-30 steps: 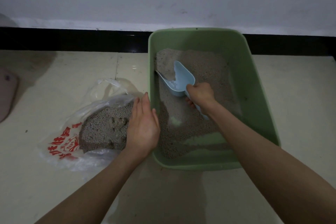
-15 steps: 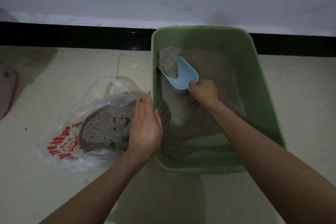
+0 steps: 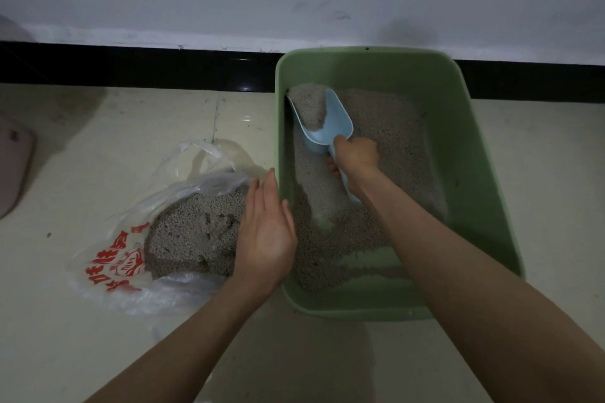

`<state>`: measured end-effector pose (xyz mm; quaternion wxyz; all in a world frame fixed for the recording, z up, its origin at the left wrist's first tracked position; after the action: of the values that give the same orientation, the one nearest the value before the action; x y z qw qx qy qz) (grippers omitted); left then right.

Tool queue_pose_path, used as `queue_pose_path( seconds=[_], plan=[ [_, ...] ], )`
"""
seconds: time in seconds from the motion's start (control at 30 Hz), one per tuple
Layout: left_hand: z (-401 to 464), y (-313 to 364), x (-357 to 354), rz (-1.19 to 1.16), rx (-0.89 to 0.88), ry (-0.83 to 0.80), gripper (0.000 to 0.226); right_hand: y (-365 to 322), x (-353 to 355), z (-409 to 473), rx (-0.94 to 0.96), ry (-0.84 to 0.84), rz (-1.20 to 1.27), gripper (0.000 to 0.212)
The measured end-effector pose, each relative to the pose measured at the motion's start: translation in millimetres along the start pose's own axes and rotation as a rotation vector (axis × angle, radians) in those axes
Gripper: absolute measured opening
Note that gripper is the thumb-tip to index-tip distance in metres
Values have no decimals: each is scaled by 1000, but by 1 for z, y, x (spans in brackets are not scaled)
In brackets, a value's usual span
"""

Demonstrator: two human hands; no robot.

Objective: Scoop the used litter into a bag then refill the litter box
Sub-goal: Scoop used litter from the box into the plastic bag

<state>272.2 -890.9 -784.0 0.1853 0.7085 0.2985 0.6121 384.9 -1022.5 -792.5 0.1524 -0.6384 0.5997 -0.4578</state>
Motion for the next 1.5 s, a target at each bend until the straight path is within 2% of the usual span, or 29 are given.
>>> queue_pose_path(
  seconds=[0.27,0.5,1.5],
  plan=[
    [1,-1,0,-17,-13,13,50,-1,-3,-7,-116,-47,277,19],
    [1,-2,0,-21,-21,11,50,10,-8,-11,-14,-65,251,17],
    [2,-2,-1,-33,-24,8,51,10,-15,-10,-61,-82,347,18]
  ],
)
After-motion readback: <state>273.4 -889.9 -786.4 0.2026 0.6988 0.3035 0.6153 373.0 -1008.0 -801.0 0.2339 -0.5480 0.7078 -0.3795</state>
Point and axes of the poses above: each hand's wrist, its own z-axis towards the middle knuckle, its own x-axis out of the back of the hand, y = z × x, the point moved 2 cm from there along z, towards the middle knuckle, and after that the axes turned 1 degree about x, right-handed, at the moved point
